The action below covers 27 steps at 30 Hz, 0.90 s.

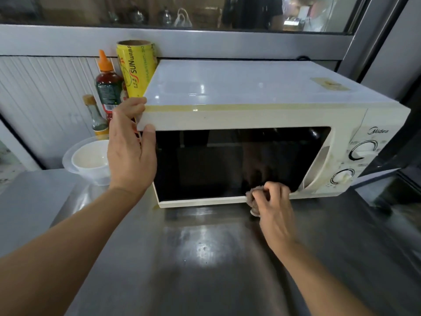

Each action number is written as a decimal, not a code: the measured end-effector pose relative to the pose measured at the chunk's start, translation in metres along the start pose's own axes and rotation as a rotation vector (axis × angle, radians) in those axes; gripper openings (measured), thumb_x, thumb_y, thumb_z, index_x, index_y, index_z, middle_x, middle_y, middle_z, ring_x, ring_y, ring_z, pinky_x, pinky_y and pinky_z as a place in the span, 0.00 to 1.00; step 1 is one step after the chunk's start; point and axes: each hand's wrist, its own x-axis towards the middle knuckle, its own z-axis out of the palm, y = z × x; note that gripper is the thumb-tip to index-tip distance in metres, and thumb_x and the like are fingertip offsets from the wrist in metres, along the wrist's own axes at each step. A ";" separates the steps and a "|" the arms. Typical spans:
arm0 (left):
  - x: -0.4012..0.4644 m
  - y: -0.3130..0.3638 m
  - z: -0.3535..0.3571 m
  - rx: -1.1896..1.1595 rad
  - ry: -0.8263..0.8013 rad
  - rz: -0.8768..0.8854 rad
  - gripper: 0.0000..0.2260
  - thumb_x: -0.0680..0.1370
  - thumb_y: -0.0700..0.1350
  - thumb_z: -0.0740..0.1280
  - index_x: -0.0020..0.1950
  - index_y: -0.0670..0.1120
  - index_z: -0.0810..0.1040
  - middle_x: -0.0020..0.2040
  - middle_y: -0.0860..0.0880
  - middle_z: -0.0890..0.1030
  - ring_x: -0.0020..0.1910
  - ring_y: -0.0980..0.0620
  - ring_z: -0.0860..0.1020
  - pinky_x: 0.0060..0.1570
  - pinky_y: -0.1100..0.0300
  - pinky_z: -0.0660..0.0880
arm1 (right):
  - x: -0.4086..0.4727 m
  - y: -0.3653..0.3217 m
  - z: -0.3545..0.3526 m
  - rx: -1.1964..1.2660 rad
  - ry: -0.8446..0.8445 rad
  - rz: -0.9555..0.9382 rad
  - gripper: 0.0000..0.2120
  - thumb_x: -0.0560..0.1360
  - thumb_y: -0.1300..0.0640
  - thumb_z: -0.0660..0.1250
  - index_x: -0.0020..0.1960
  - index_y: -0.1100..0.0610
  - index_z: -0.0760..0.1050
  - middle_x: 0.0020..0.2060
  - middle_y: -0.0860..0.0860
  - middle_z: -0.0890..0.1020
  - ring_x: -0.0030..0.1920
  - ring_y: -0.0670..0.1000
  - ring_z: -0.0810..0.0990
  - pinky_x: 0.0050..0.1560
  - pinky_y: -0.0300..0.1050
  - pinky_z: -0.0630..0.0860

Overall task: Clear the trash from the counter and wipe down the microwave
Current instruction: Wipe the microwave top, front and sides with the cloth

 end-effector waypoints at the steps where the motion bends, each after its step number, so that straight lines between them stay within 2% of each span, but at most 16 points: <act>1: 0.000 0.000 -0.001 0.008 -0.004 0.002 0.13 0.78 0.39 0.58 0.62 0.39 0.67 0.63 0.55 0.69 0.61 0.44 0.72 0.54 0.45 0.73 | 0.003 0.001 -0.004 0.028 -0.004 0.008 0.19 0.57 0.68 0.78 0.45 0.58 0.77 0.48 0.55 0.69 0.47 0.58 0.73 0.36 0.47 0.78; 3: 0.000 0.002 -0.003 0.016 -0.011 -0.002 0.13 0.78 0.38 0.59 0.62 0.42 0.68 0.63 0.55 0.69 0.59 0.43 0.73 0.53 0.53 0.72 | 0.017 0.002 -0.026 0.095 0.076 0.114 0.13 0.65 0.66 0.73 0.48 0.57 0.76 0.47 0.50 0.69 0.46 0.47 0.72 0.41 0.42 0.77; 4: 0.001 0.003 -0.003 0.024 -0.013 -0.004 0.13 0.78 0.38 0.59 0.62 0.43 0.68 0.63 0.55 0.69 0.59 0.43 0.73 0.52 0.56 0.71 | 0.029 0.004 -0.039 0.136 0.142 0.182 0.08 0.71 0.63 0.68 0.50 0.57 0.74 0.45 0.45 0.69 0.45 0.39 0.70 0.45 0.34 0.74; 5: 0.001 0.003 -0.004 0.032 -0.017 -0.011 0.13 0.78 0.38 0.59 0.62 0.42 0.68 0.64 0.54 0.70 0.58 0.43 0.73 0.52 0.58 0.70 | 0.041 0.007 -0.054 0.158 0.206 0.235 0.05 0.76 0.59 0.63 0.51 0.58 0.73 0.43 0.39 0.67 0.44 0.35 0.70 0.45 0.27 0.70; 6: 0.000 0.004 -0.004 0.036 -0.021 -0.024 0.13 0.78 0.39 0.59 0.62 0.41 0.68 0.64 0.52 0.72 0.58 0.43 0.73 0.52 0.57 0.71 | 0.055 0.009 -0.069 0.102 0.261 0.278 0.08 0.78 0.55 0.59 0.53 0.58 0.71 0.42 0.36 0.66 0.44 0.32 0.70 0.45 0.25 0.68; 7: 0.000 0.005 -0.004 0.034 -0.023 -0.043 0.13 0.78 0.39 0.60 0.62 0.41 0.67 0.65 0.50 0.72 0.58 0.43 0.73 0.52 0.54 0.72 | 0.066 0.013 -0.079 0.094 0.285 0.315 0.13 0.79 0.50 0.56 0.55 0.57 0.70 0.42 0.35 0.66 0.45 0.34 0.71 0.47 0.27 0.69; 9: 0.000 0.006 -0.004 0.034 -0.014 -0.068 0.12 0.78 0.39 0.60 0.61 0.43 0.67 0.65 0.49 0.72 0.57 0.43 0.73 0.52 0.48 0.74 | 0.076 0.018 -0.085 0.135 0.336 0.326 0.20 0.78 0.43 0.53 0.60 0.56 0.69 0.47 0.36 0.69 0.52 0.44 0.72 0.55 0.40 0.71; 11: 0.000 0.007 -0.003 0.027 -0.006 -0.066 0.12 0.78 0.39 0.60 0.60 0.44 0.67 0.65 0.49 0.73 0.57 0.43 0.73 0.52 0.47 0.74 | 0.071 0.018 -0.072 0.161 0.362 0.361 0.23 0.79 0.40 0.53 0.62 0.56 0.68 0.54 0.46 0.73 0.57 0.51 0.72 0.59 0.49 0.73; 12: 0.000 0.007 -0.002 0.025 -0.002 -0.059 0.11 0.78 0.39 0.59 0.60 0.44 0.67 0.65 0.49 0.73 0.57 0.43 0.73 0.52 0.47 0.74 | 0.064 0.017 -0.065 0.202 0.355 0.375 0.21 0.79 0.43 0.55 0.62 0.58 0.68 0.57 0.51 0.72 0.59 0.53 0.72 0.59 0.51 0.73; 13: 0.000 0.007 -0.002 0.024 0.001 -0.056 0.11 0.78 0.39 0.59 0.60 0.44 0.67 0.65 0.49 0.73 0.58 0.43 0.73 0.52 0.47 0.73 | 0.055 0.019 -0.056 0.183 0.343 0.369 0.16 0.79 0.50 0.58 0.62 0.60 0.67 0.59 0.55 0.70 0.60 0.55 0.70 0.57 0.52 0.75; 15: 0.000 0.005 -0.001 0.027 0.003 -0.058 0.12 0.78 0.39 0.59 0.61 0.42 0.67 0.65 0.49 0.72 0.59 0.44 0.73 0.53 0.49 0.73 | 0.038 0.022 -0.037 0.007 0.359 0.255 0.12 0.76 0.65 0.59 0.59 0.63 0.68 0.58 0.59 0.65 0.60 0.60 0.67 0.51 0.55 0.78; 16: 0.000 0.005 0.000 0.028 0.001 -0.053 0.12 0.78 0.39 0.59 0.61 0.41 0.67 0.65 0.50 0.72 0.59 0.44 0.73 0.53 0.50 0.72 | 0.032 0.025 -0.027 -0.052 0.366 0.185 0.11 0.75 0.69 0.58 0.57 0.65 0.70 0.57 0.60 0.65 0.60 0.62 0.67 0.49 0.56 0.78; 19: -0.001 0.004 0.001 0.025 0.002 -0.031 0.13 0.78 0.38 0.59 0.62 0.39 0.67 0.64 0.54 0.70 0.59 0.45 0.72 0.54 0.49 0.72 | 0.020 0.027 -0.015 -0.131 0.338 0.197 0.10 0.73 0.73 0.59 0.53 0.66 0.71 0.55 0.61 0.66 0.59 0.64 0.67 0.49 0.57 0.78; 23: -0.001 0.004 0.001 0.025 0.018 -0.048 0.13 0.78 0.38 0.59 0.63 0.39 0.67 0.64 0.54 0.70 0.59 0.45 0.72 0.54 0.51 0.72 | -0.009 0.029 0.002 -0.181 0.129 0.172 0.15 0.68 0.72 0.69 0.51 0.63 0.69 0.54 0.61 0.68 0.60 0.65 0.70 0.50 0.57 0.79; 27: 0.000 0.005 0.001 0.018 0.009 -0.018 0.12 0.78 0.38 0.59 0.61 0.45 0.66 0.64 0.53 0.70 0.60 0.45 0.73 0.55 0.49 0.73 | -0.013 0.023 0.008 -0.232 0.049 0.228 0.13 0.68 0.72 0.70 0.49 0.63 0.71 0.50 0.64 0.74 0.57 0.66 0.74 0.48 0.57 0.80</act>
